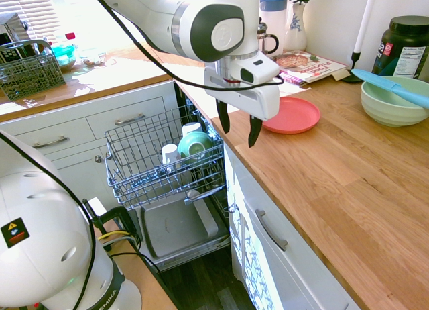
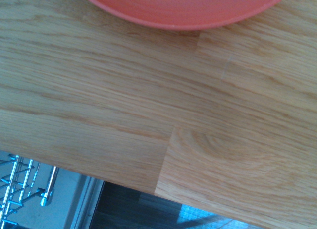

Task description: Put the plate in the dishwasher

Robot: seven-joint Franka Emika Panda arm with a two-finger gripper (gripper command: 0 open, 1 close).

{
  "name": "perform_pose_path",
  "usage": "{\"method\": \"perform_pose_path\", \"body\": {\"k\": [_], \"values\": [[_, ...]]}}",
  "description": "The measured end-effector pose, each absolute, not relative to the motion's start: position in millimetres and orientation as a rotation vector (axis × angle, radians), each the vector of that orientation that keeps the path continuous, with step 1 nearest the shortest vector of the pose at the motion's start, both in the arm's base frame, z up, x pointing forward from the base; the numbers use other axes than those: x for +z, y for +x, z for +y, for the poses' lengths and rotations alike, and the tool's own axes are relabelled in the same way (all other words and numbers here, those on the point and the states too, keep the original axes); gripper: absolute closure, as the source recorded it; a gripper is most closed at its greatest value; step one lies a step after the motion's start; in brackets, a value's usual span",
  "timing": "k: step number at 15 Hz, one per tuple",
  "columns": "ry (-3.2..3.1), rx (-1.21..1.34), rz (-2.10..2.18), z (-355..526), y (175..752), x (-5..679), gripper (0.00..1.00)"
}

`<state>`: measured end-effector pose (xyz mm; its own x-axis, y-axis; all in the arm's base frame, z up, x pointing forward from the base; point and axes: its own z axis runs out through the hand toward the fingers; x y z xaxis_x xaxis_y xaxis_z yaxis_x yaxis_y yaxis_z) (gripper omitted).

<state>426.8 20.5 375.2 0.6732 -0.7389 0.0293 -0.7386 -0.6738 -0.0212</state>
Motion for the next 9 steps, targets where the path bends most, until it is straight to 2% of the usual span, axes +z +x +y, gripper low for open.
{"method": "perform_pose_path", "body": {"k": [5,9], "values": [[-2.791,-0.065,1.262,-5,436,384,0.0],[-2.638,-0.037,1.248,-50,480,381,0.0]]}}
